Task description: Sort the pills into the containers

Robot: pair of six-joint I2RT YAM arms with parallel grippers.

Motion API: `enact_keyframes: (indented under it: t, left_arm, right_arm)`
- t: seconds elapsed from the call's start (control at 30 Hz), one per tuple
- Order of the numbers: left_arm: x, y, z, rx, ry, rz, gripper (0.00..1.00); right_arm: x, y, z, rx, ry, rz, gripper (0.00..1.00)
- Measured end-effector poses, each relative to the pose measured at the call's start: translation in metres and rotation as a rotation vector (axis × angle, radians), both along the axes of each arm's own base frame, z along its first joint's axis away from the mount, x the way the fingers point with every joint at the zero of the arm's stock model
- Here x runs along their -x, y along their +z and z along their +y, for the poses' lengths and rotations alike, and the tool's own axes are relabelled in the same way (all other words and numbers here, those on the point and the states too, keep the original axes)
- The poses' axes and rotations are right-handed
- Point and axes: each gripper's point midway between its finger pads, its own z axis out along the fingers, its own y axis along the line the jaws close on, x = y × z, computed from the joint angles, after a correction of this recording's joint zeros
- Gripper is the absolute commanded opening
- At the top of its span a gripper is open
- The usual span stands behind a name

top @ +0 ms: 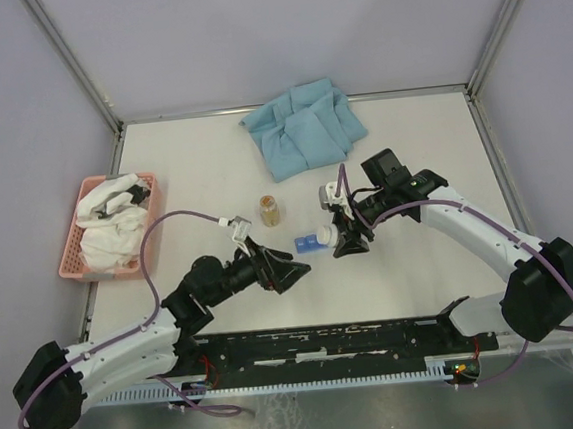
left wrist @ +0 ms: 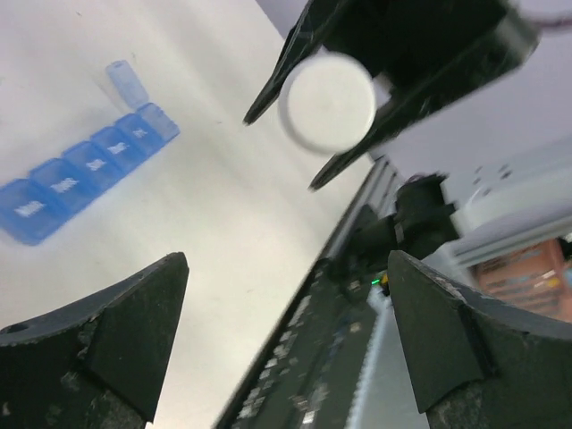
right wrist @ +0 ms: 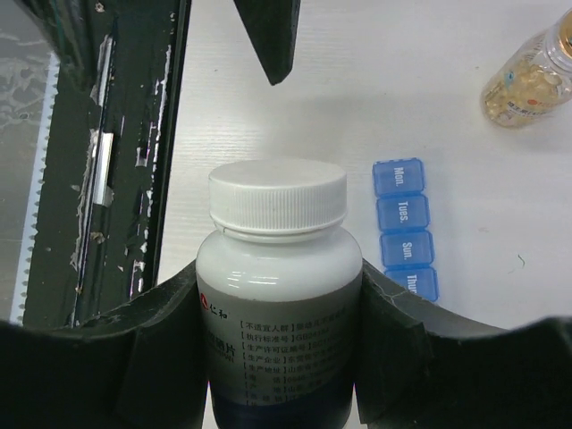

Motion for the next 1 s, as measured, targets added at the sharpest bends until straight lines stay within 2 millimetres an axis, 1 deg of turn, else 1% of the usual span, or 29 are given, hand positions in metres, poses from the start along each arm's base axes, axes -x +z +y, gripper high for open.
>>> enact_keyframes:
  t: [0.1, 0.17, 0.23, 0.3, 0.33, 0.43, 0.5, 0.63, 0.73, 0.8, 0.9, 1.0]
  left_arm:
    - [0.007, -0.022, 0.016, -0.060, -0.010, -0.159, 0.99]
    - [0.008, -0.027, 0.023, -0.091, -0.010, -0.282, 0.99]
    - [0.008, -0.026, 0.029, -0.119, -0.013, -0.434, 0.99]
    - [0.008, -0.020, 0.029, -0.143, -0.028, -0.567, 0.99]
    - [0.008, -0.017, 0.028, -0.164, -0.043, -0.652, 0.99]
    - [0.005, -0.009, 0.020, -0.223, -0.089, -0.805, 0.99]
    - [0.000, -0.003, 0.010, -0.256, -0.118, -0.870, 0.99]
    - [-0.012, 0.011, -0.016, -0.287, -0.215, -0.949, 0.99]
    - [-0.026, 0.024, -0.028, -0.283, -0.252, -0.975, 1.00]
    - [-0.032, 0.031, -0.031, -0.269, -0.275, -0.989, 0.99]
    - [-0.033, 0.034, -0.033, -0.249, -0.317, -1.001, 0.99]
    - [-0.026, 0.034, -0.038, -0.227, -0.370, -1.007, 0.99]
  right_arm:
    - [0.002, 0.000, 0.000, -0.006, 0.012, 0.002, 0.01]
    - [0.004, 0.001, 0.000, -0.008, 0.020, 0.002, 0.01]
    - [0.005, 0.001, 0.000, -0.010, 0.027, 0.001, 0.01]
    - [0.005, 0.000, 0.000, -0.012, 0.034, -0.002, 0.01]
    - [0.006, 0.001, 0.000, -0.013, 0.039, -0.005, 0.01]
    - [0.007, 0.001, 0.000, -0.019, 0.050, -0.007, 0.01]
    - [0.009, 0.001, 0.000, -0.023, 0.059, -0.006, 0.01]
    - [0.010, 0.001, 0.000, -0.025, 0.068, -0.009, 0.01]
    - [0.011, 0.001, 0.000, -0.027, 0.072, -0.010, 0.01]
    - [0.011, 0.001, 0.000, -0.027, 0.073, -0.010, 0.01]
    - [0.011, 0.001, 0.000, -0.026, 0.075, -0.011, 0.01]
    - [0.012, 0.001, 0.000, -0.028, 0.080, -0.011, 0.01]
